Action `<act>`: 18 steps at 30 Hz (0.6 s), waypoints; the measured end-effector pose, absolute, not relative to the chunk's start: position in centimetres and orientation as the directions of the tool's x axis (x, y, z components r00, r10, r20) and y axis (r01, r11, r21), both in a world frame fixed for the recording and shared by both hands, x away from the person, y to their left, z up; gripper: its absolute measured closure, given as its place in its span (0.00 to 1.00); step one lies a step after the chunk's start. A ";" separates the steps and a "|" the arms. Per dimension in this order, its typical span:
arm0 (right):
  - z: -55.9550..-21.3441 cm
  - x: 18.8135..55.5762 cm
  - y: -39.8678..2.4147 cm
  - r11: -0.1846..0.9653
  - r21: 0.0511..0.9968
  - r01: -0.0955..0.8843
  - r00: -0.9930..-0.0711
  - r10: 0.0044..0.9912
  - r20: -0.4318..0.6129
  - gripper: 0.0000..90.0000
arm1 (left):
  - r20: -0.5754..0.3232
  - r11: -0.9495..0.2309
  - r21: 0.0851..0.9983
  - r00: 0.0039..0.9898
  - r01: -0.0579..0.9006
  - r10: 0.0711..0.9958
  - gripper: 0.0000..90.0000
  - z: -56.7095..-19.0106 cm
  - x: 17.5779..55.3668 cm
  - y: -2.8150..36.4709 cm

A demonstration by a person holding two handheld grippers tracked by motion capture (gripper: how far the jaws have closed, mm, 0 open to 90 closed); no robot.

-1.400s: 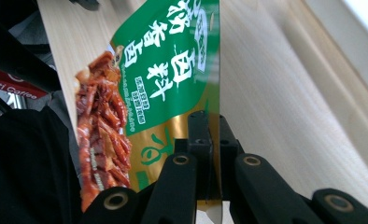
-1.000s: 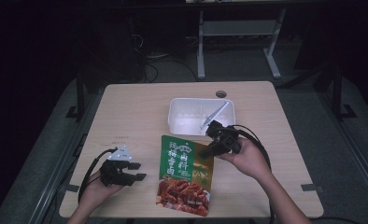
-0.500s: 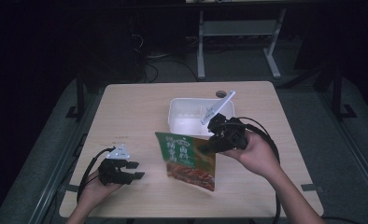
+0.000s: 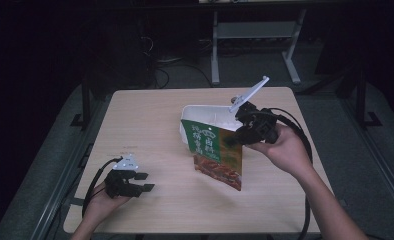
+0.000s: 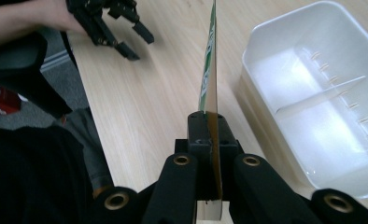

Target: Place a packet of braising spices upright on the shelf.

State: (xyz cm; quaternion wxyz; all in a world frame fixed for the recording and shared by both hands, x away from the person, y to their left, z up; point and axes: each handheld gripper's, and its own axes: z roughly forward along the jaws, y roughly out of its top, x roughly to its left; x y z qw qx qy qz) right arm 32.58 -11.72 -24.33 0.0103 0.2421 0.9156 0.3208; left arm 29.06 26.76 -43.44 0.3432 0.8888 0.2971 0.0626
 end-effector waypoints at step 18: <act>-21.5 35.4 -12.6 0.585 0.641 0.496 -0.825 0.547 0.139 1.00 | -0.085 -0.588 0.643 0.809 0.490 0.581 0.51 -43.5 29.1 26.7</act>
